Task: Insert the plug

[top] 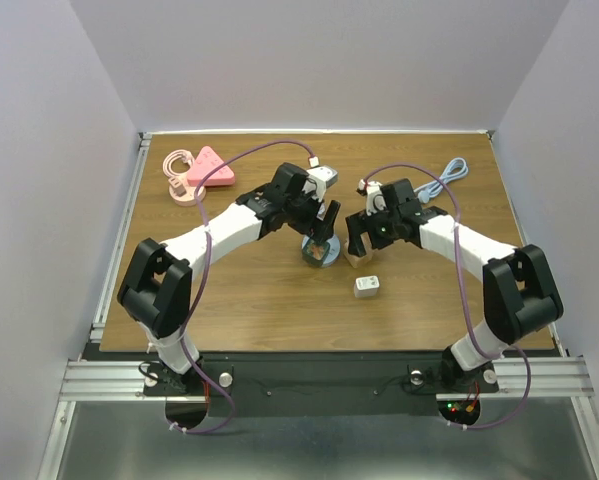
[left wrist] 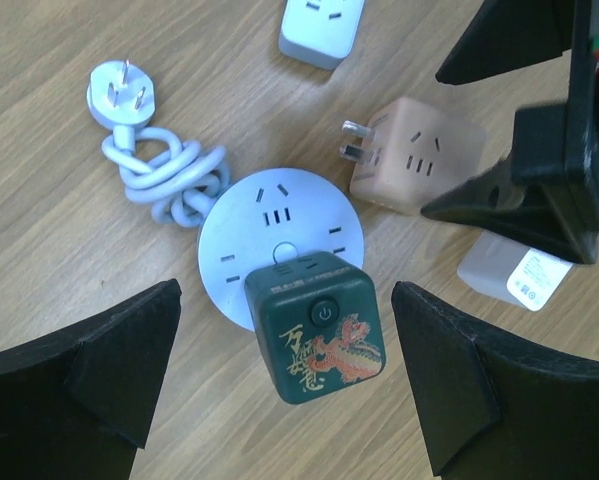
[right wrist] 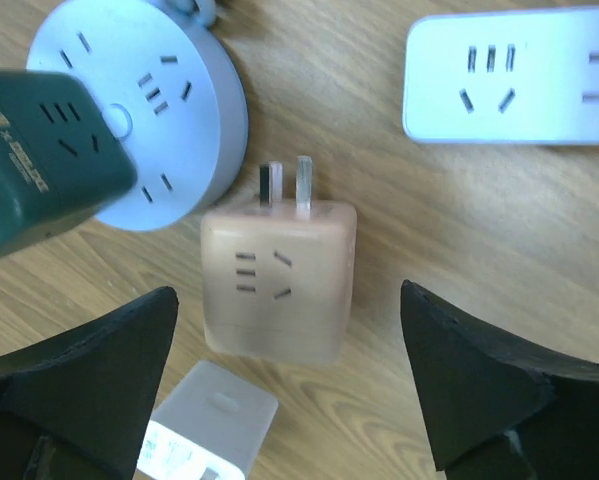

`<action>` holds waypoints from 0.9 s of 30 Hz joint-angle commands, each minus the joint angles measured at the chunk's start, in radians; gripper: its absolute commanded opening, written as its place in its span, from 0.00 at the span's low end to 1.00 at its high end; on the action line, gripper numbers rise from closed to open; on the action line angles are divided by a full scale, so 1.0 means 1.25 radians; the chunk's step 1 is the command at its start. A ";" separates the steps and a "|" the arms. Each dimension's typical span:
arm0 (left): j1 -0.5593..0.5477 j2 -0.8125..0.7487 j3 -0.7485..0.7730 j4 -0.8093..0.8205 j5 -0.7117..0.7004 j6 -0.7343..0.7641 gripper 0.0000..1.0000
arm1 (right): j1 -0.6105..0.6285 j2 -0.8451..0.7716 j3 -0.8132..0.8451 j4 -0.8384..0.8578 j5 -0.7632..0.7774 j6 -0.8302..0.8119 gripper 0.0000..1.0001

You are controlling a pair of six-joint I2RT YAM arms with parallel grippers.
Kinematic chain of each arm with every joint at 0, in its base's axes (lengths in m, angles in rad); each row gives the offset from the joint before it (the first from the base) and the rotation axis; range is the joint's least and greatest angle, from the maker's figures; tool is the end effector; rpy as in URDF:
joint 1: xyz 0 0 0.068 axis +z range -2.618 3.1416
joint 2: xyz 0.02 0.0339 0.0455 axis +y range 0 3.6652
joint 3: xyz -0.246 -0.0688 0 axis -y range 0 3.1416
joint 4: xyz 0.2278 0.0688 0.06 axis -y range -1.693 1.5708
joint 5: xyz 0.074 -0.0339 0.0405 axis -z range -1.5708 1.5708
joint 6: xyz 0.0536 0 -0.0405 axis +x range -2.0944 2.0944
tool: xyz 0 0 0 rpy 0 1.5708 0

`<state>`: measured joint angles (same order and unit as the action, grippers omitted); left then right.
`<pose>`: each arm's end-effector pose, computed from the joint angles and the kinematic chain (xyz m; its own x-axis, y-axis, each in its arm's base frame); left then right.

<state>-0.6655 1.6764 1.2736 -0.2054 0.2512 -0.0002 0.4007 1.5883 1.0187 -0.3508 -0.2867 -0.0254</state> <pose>0.2925 -0.2466 0.2521 -0.4496 0.3527 -0.8206 0.7584 0.6360 -0.1422 0.2928 0.1405 0.1873 -0.7191 -0.3311 -0.6110 -0.5502 0.8083 0.2096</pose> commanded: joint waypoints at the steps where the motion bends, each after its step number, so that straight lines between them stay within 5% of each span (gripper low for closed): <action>1: 0.005 0.011 0.060 0.029 0.042 0.009 0.99 | 0.006 -0.067 -0.031 0.057 0.034 0.062 1.00; 9: 0.000 0.085 0.141 0.040 0.149 0.025 0.99 | 0.008 -0.145 -0.090 0.061 0.088 0.140 1.00; 21: -0.095 0.166 0.156 0.048 0.153 0.092 0.99 | 0.000 -0.324 -0.135 0.043 0.484 0.304 1.00; 27: -0.132 0.217 0.176 0.028 0.095 0.074 0.99 | -0.010 -0.350 -0.136 0.043 0.507 0.322 1.00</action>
<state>-0.8143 1.9350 1.4391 -0.1654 0.4072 0.0933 0.3973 1.1774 0.8471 -0.3286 0.2584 0.3340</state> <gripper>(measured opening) 0.986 0.995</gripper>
